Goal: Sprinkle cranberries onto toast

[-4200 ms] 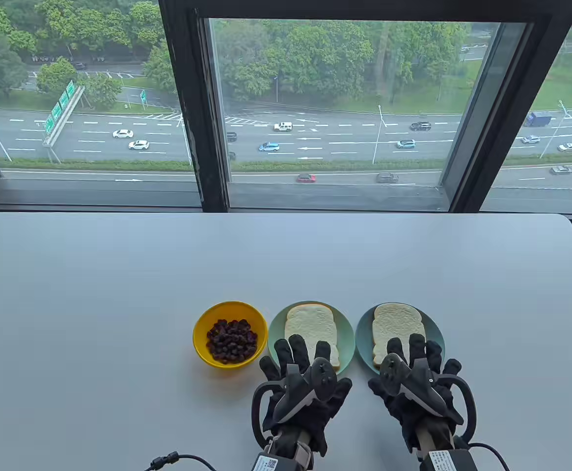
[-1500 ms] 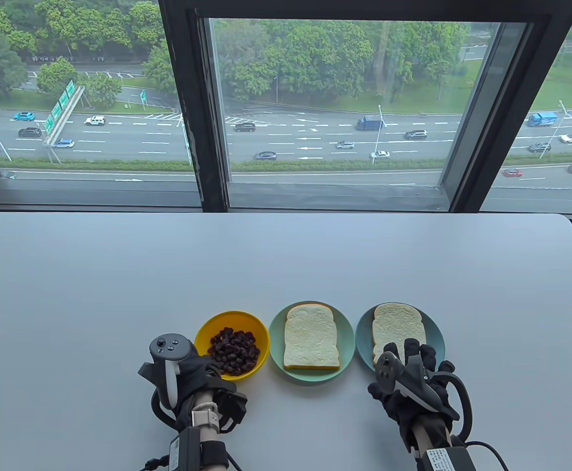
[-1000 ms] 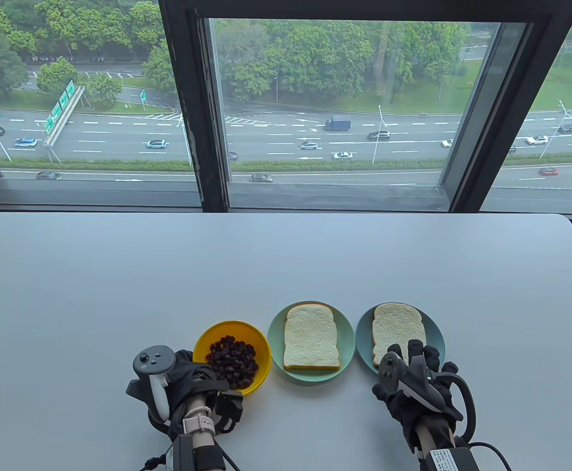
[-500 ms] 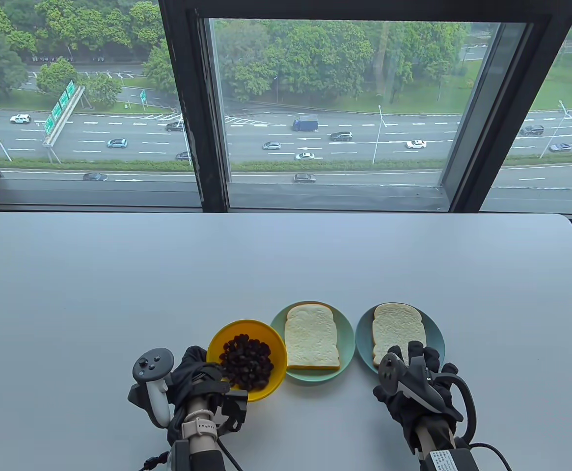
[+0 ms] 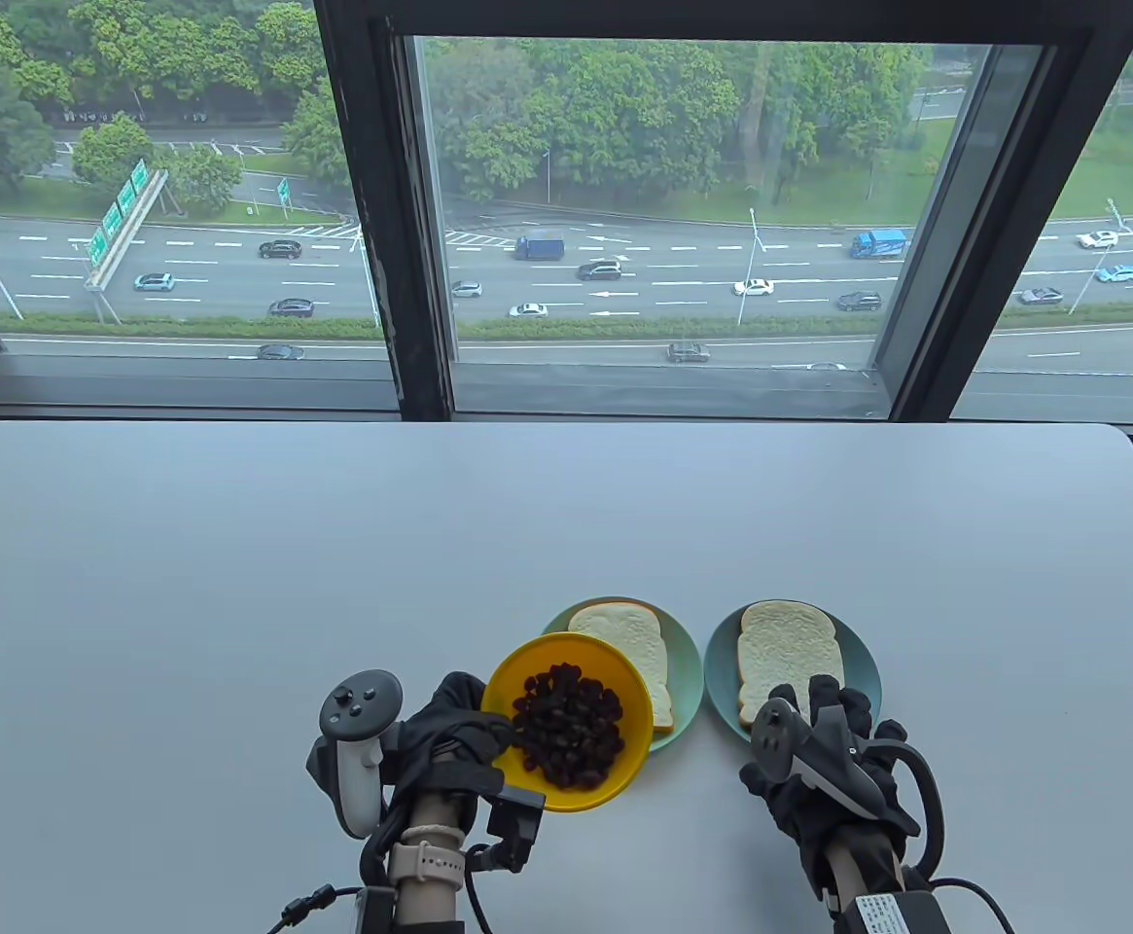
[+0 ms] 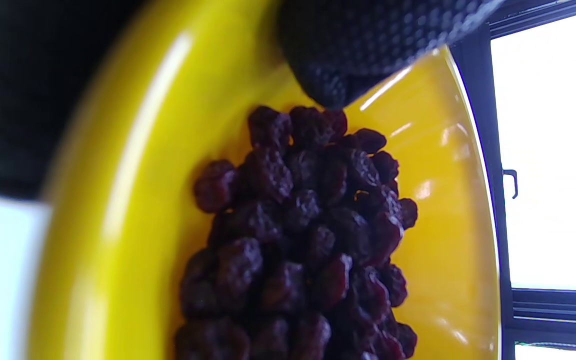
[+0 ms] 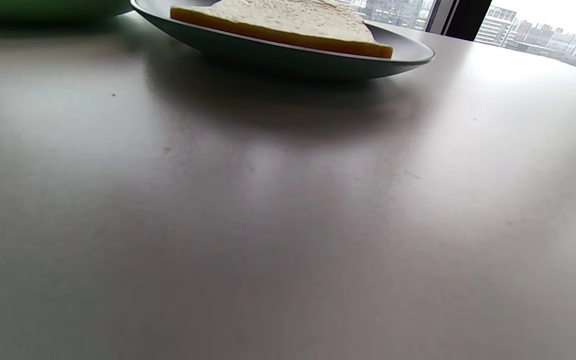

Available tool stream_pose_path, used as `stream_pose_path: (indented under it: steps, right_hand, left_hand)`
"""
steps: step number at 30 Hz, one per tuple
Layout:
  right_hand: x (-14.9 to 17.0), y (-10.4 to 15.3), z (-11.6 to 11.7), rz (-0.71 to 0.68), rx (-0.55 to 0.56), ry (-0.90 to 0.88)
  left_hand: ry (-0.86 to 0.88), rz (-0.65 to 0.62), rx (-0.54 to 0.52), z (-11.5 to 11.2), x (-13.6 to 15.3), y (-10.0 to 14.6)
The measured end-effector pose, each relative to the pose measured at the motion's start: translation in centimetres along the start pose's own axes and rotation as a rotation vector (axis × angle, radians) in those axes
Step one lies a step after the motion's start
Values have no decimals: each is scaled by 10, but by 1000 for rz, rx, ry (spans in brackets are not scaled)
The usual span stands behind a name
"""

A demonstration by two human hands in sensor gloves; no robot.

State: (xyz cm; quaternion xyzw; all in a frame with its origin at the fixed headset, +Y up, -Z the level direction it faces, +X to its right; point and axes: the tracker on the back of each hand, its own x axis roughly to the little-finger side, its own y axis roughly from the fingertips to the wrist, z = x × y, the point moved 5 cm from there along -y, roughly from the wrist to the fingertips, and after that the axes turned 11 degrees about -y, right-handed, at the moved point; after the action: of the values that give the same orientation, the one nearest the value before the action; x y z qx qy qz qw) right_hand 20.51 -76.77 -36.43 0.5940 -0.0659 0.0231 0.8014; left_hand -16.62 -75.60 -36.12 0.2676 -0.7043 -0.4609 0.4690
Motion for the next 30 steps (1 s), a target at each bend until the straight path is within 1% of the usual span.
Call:
stream_pose_path:
  steps: [3,7,10,12,15,19,22,26,27,28,30]
  right_hand:
    - [1,-1,0,3,0,-7]
    - [2,-2,0,7,3,0]
    - [2,-1,0,8,1,-2]
    - [2,-1,-2,4,11,-10]
    - [1,0,-9,-11,31,-49]
    - [-8,8,-26,-70,75,-175]
    - [-26,19,-43,-176,141,-250]
    - [-73,51,-67,-402,226,-330]
    - [-89,62,-71,-470,245,-332]
    - [-98,68,-72,-510,250,-327]
    - [-128,86,-70,-626,227,-299]
  left_hand:
    - [-29,-20,57,-9,-3,5]
    - [-71,-32,147,-24,0,10]
    - [-115,-15,242,-40,12,16]
    - [-131,3,277,-47,20,18]
    - [-165,21,295,-53,28,20]
    - [-169,24,291,-57,29,18]
    - [-132,21,292,-60,30,19]
    - [-79,40,241,-57,32,22]
    - [-71,39,238,-55,32,22]
    - [-63,39,235,-54,33,22]
    - [-31,41,235,-52,34,22]
